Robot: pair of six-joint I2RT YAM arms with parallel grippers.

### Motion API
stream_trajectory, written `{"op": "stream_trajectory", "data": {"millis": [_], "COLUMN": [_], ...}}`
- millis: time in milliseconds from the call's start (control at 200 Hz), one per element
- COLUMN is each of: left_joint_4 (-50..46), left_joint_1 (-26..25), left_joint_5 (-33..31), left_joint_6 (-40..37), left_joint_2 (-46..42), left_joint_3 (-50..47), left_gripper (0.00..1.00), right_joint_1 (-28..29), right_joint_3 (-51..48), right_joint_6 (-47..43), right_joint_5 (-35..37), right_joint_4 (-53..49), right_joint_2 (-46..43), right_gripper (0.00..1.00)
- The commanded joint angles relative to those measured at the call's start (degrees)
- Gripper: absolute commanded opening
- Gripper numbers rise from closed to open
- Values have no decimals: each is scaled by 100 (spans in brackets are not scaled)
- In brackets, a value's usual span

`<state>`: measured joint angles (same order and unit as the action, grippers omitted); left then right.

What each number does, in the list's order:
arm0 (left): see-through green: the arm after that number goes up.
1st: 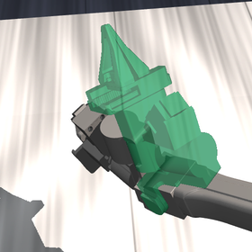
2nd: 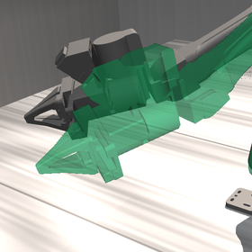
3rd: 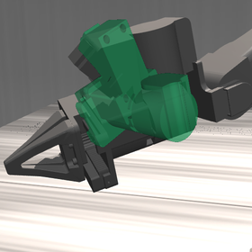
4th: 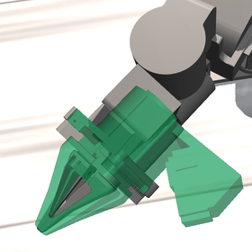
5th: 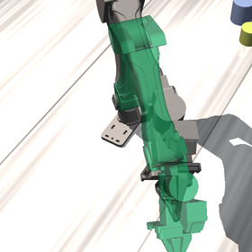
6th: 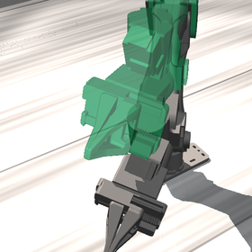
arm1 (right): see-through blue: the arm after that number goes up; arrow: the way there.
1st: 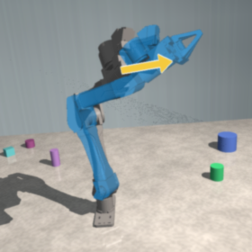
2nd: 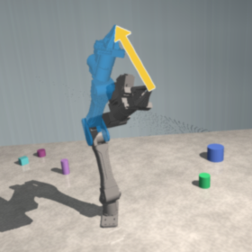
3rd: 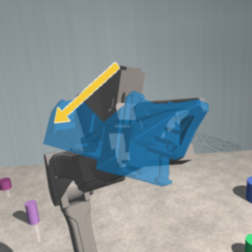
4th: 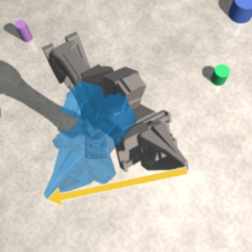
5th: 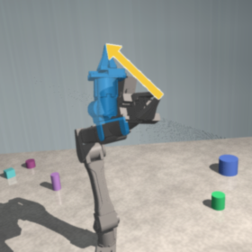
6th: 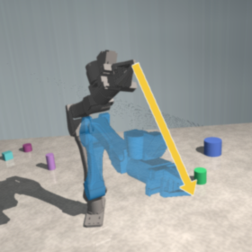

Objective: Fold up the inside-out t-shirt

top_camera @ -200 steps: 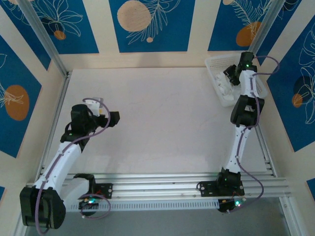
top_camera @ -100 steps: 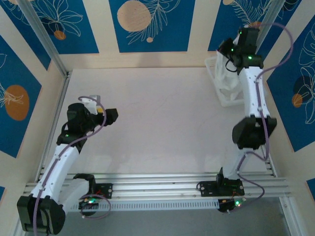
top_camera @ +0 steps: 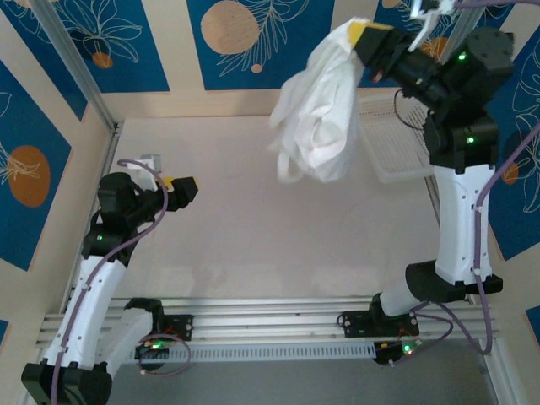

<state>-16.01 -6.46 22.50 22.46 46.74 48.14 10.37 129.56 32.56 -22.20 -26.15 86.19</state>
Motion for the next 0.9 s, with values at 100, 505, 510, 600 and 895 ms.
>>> {"op": "stream_trajectory", "data": {"millis": [100, 505, 510, 600, 895], "left_joint_4": [-349, -1292, -1300, -1472, -2016], "left_joint_1": [-57, -1924, -1957, -2706, -4915], "left_joint_5": [-18, 290, 264, -378, -2104], "left_joint_6": [155, 632, 674, 1245, 2305], "left_joint_2": [-15, 201, 189, -89, 187], "left_joint_3": [-162, -857, -876, -1223, -1563], "left_gripper": [85, 83, 83, 80, 70], "right_joint_1": [-24, -343, -325, 189, 1467], "right_joint_3": [-3020, -6508, -6568, -7552, -8607], "right_joint_6": [729, 190, 199, 397, 708], "right_joint_5": [624, 1123, 1139, 1544, 2437], "right_joint_4": [-1196, -1748, -1724, -1515, -1392], "right_joint_2": [-133, -1249, -1291, -1852, -1857], "right_gripper": [34, 65, 64, 62, 61]}}
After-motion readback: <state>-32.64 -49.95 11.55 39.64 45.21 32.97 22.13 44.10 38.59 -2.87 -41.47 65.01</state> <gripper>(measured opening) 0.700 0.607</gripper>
